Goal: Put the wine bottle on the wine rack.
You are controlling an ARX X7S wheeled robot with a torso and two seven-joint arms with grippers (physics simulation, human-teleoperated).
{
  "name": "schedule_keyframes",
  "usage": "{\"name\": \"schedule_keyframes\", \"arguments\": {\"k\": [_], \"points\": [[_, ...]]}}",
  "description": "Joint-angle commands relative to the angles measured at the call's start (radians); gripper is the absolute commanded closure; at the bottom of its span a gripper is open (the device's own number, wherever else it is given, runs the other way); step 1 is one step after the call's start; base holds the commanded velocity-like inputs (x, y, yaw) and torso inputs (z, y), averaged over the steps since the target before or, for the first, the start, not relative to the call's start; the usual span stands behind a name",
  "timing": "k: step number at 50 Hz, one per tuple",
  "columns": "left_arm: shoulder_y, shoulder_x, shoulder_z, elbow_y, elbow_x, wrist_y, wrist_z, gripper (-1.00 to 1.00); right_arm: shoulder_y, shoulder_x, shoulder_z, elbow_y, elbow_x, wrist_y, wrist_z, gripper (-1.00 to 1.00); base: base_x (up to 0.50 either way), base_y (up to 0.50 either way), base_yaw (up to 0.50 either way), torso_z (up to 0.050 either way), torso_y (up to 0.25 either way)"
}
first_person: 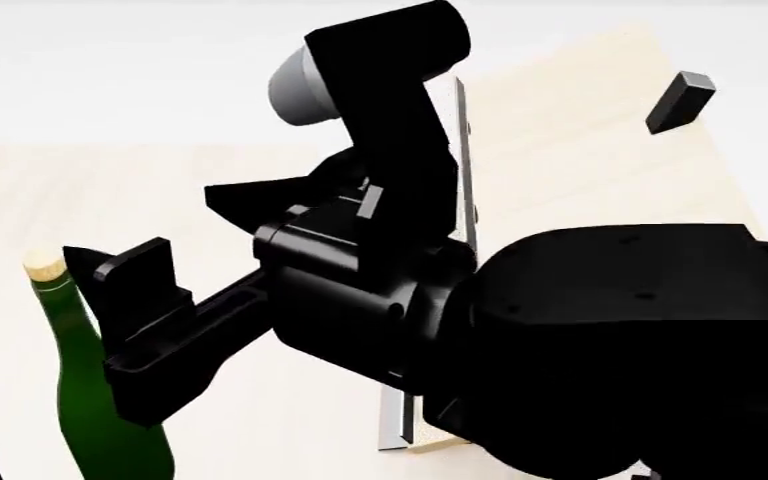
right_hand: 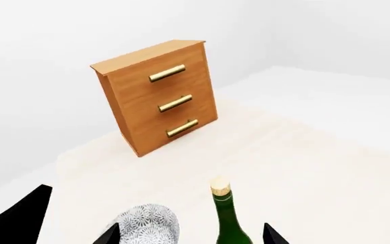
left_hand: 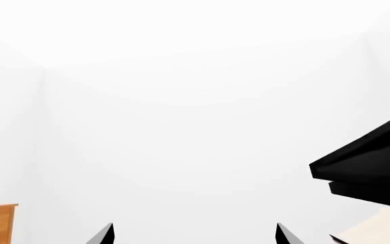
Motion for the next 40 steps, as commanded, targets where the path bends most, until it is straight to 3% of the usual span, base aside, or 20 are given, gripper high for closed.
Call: {"name": "schedule_keyframes", "arguments": {"k": [1,7,40], "points": [[0.000,-0.002,0.001,0.002,-0.002,-0.002,-0.003,-1.00,0.028,0.030,-0.105,0.067,-0.203,-0.036,-0.222,-1.00,0.00,0.00,0.00,0.000,0.000],[-0.002,-0.004,0.001,0.000,-0.005,-0.001,-0.004,-1.00,0.025,0.032,-0.180,0.096,-0.298,-0.086,-0.310,-1.00,0.00,0.00,0.00,0.000,0.000],[0.000,-0.011,0.007,-0.009,-0.010,0.011,-0.012,-1.00,-0.009,0.006,-0.351,0.115,-0.418,-0.201,-0.403,-1.00,0.00,0.00,0.00,0.000,0.000]]}}
